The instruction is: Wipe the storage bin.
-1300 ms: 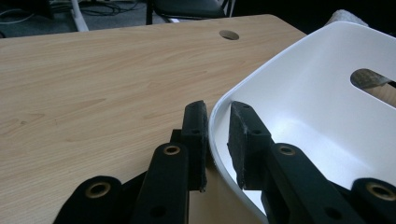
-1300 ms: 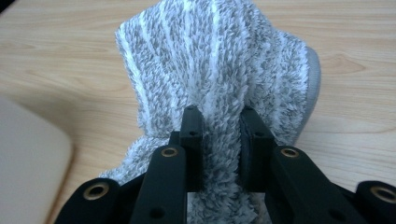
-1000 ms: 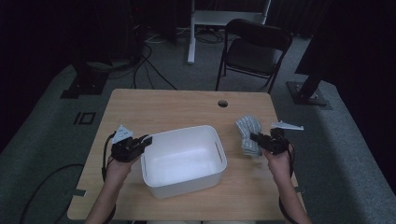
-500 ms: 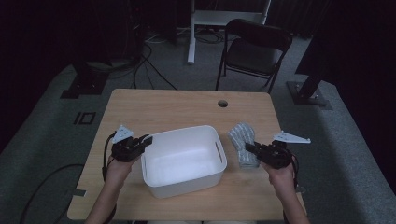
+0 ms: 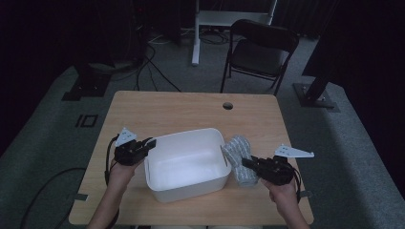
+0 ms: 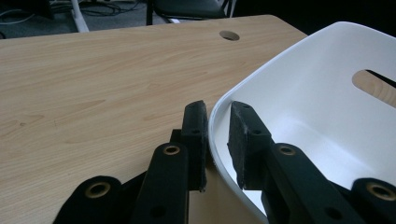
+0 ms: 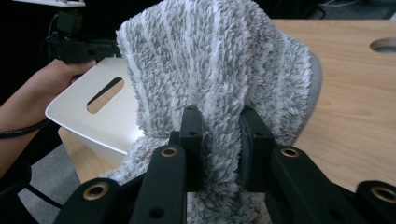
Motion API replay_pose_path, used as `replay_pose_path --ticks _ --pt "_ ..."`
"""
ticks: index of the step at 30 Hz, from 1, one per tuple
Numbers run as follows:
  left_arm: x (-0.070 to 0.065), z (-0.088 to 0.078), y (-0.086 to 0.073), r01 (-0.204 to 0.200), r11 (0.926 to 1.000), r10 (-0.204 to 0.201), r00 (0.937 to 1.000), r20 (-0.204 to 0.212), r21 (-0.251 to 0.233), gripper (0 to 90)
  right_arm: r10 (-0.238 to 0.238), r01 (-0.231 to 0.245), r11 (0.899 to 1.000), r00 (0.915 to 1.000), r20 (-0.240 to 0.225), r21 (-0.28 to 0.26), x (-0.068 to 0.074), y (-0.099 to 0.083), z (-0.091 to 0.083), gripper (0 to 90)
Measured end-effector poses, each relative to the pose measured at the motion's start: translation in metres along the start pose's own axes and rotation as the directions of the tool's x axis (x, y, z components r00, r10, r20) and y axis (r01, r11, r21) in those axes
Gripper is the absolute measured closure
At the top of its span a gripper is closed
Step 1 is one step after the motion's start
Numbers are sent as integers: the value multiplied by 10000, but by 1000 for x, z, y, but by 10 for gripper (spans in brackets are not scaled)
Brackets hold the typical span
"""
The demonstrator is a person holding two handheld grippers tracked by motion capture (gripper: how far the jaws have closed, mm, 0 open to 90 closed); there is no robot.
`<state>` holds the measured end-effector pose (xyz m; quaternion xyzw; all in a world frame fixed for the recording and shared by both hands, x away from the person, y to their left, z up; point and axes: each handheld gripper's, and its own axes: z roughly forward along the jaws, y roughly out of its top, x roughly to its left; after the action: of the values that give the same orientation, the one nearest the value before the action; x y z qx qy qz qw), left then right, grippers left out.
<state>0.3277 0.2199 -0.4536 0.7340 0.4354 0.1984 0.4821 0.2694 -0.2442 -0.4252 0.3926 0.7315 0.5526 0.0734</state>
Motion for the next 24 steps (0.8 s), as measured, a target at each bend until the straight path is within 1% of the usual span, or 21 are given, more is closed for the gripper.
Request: replay_pose_path --ticks 1,4,6,12,16,22,23,24 --pt "0 0 0 -9 10000 9 10000 0 8 766 18 -18 10000 10000 -46 66 0 -1 2 747" --pt "0 0 0 -13 10000 13 10000 9 8 766 -87 85 9998 9999 101 186 1 -2 5 747" --pt "0 0 0 -1 10000 1 10000 15 4 766 -40 38 9996 10000 59 266 0 -5 10 747" --pt "0 0 0 18 10000 -18 10000 17 -11 766 -110 96 9979 9997 221 642 0 -12 24 747" --pt "0 1 0 41 10000 -41 10000 -7 -23 766 -146 129 9981 9995 263 610 1 -14 28 747" --pt "-2 1 0 -3 10000 3 9999 -119 16 765 -38 23 9980 9997 244 627 0 -16 32 751" --pt "-2 1 0 -13 10000 13 9999 -130 18 765 -205 182 9975 9993 328 684 1 -16 33 753" --pt "-2 1 0 -3 10000 3 9999 -139 16 765 -159 140 9977 9995 286 659 0 -16 33 754"
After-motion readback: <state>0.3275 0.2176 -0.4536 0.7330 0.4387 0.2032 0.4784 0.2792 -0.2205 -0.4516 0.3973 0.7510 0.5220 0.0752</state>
